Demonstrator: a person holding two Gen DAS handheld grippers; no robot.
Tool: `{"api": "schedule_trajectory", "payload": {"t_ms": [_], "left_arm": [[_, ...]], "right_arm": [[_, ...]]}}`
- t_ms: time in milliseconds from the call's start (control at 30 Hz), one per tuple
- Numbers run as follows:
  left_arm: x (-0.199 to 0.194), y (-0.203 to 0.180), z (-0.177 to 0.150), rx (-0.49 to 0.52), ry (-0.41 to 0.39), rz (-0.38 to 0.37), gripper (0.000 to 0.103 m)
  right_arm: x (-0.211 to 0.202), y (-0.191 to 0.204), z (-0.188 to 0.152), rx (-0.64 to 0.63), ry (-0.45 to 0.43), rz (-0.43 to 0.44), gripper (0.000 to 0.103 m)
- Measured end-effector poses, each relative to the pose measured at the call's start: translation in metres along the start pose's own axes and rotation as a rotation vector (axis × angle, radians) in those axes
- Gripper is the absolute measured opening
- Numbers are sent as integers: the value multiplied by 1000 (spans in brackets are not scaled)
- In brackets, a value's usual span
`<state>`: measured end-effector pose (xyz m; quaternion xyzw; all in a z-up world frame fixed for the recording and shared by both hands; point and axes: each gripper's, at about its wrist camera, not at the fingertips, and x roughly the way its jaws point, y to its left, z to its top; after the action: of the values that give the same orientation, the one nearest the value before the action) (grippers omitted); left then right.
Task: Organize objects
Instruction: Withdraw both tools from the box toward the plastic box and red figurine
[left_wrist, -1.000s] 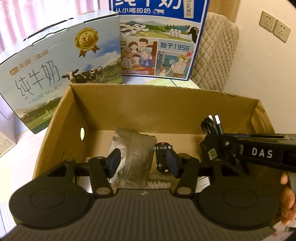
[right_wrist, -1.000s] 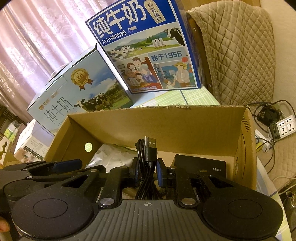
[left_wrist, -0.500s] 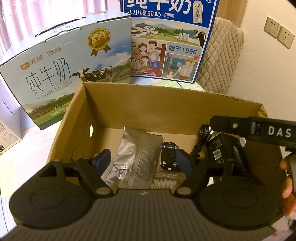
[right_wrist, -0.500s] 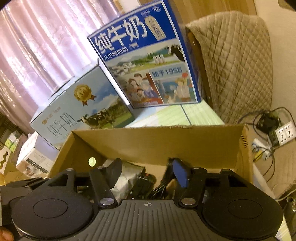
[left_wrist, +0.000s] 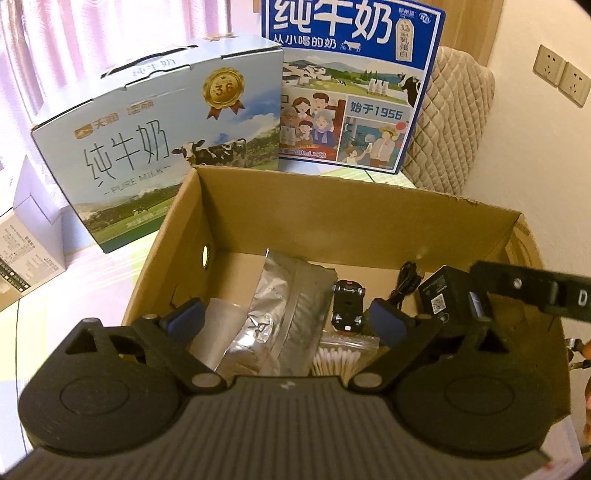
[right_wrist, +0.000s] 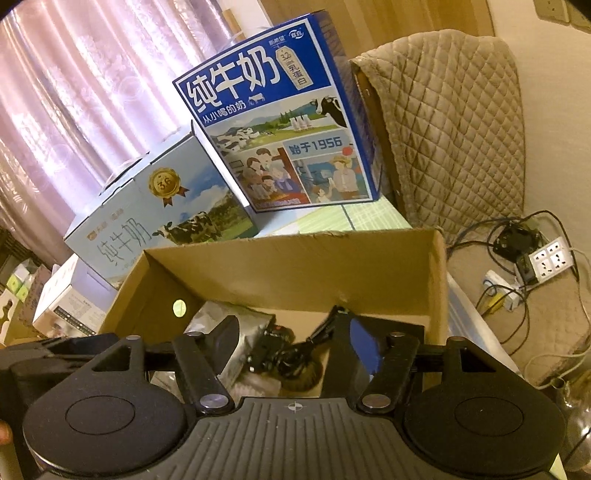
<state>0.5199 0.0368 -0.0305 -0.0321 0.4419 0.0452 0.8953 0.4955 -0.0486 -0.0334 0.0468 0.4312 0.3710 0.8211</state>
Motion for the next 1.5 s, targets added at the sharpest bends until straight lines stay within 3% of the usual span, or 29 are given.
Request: {"api": "schedule_trajectory", "payload": {"t_ms": [467,967,1500], "left_arm": [[-56,-2,-26,-28,-49,-18,96],[-131,1,-84,-115,-68,-54,96],[-173,18,-154,-167,-26,-33,96]], "right_arm": [[-53,3,-21,-26,-28,15,68],[-109,21,-66,-62,-53,39,69],[-142,47,-123,-112,17,68,69]]}}
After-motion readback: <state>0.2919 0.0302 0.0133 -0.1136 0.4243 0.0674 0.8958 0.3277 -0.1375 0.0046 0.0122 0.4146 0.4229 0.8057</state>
